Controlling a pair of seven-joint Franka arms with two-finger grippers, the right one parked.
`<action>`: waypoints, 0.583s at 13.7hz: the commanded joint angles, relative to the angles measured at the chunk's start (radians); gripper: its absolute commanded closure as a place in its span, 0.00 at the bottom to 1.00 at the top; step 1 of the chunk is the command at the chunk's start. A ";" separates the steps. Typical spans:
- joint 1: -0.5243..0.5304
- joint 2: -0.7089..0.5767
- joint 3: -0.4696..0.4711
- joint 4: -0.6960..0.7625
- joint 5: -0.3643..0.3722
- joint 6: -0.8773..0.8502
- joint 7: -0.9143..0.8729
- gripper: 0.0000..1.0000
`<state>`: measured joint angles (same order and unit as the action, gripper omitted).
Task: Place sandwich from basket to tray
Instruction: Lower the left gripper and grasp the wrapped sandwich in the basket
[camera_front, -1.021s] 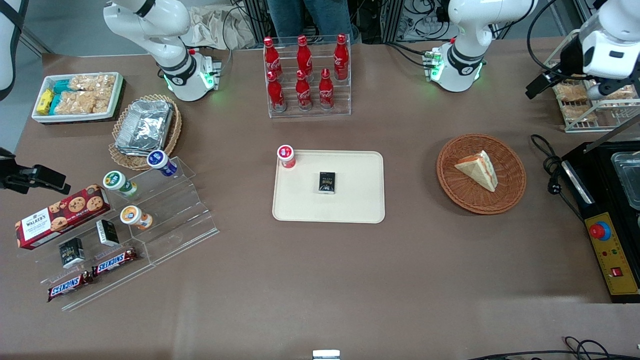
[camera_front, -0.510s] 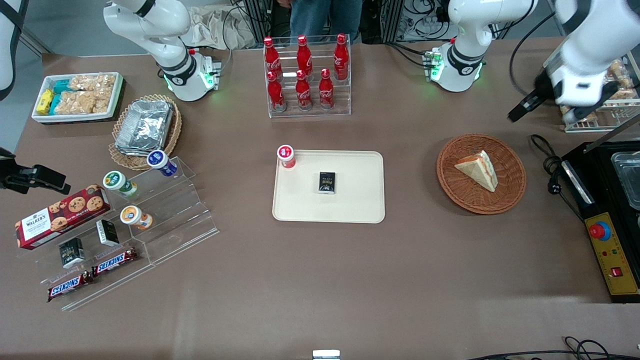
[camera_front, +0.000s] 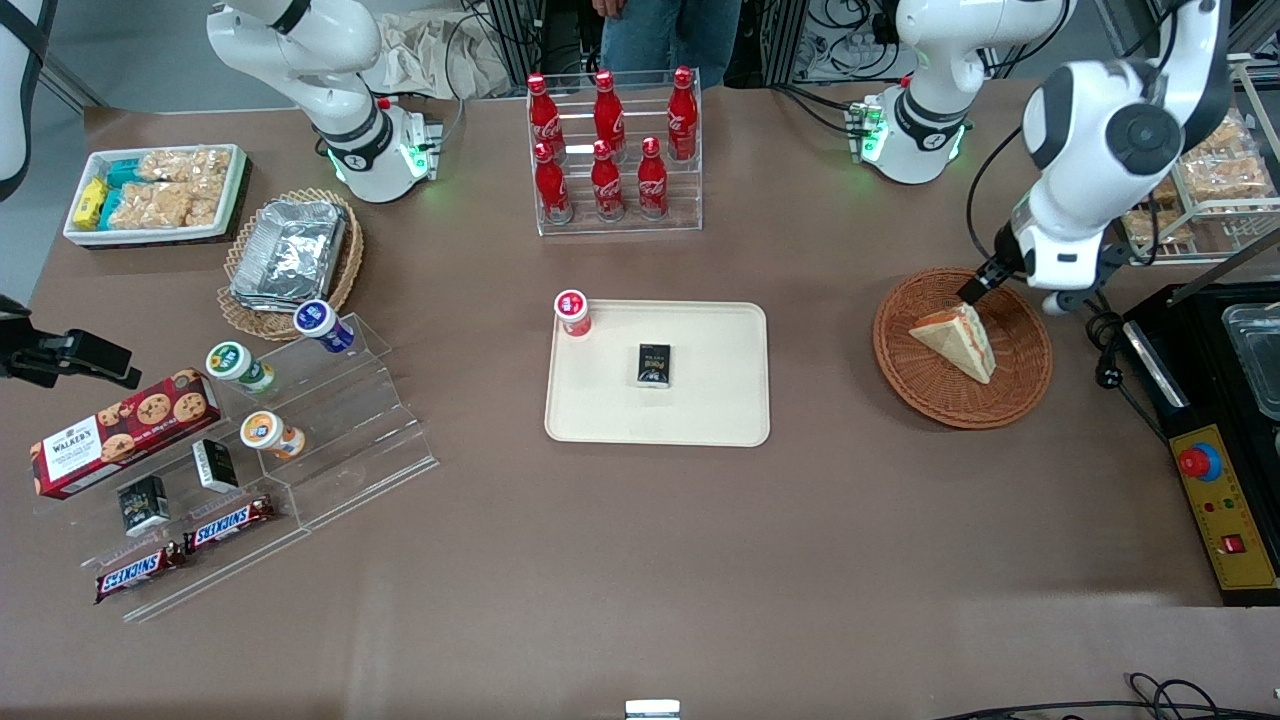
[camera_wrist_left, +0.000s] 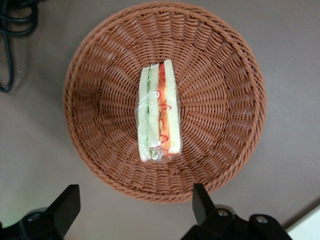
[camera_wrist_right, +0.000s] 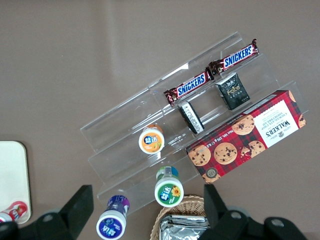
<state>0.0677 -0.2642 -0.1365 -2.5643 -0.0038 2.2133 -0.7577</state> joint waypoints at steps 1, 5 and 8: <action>-0.006 0.072 -0.012 -0.014 0.016 0.081 -0.060 0.00; -0.008 0.173 -0.021 -0.019 0.021 0.190 -0.111 0.00; -0.008 0.226 -0.022 -0.017 0.065 0.232 -0.120 0.00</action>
<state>0.0659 -0.0666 -0.1571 -2.5813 0.0138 2.4149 -0.8390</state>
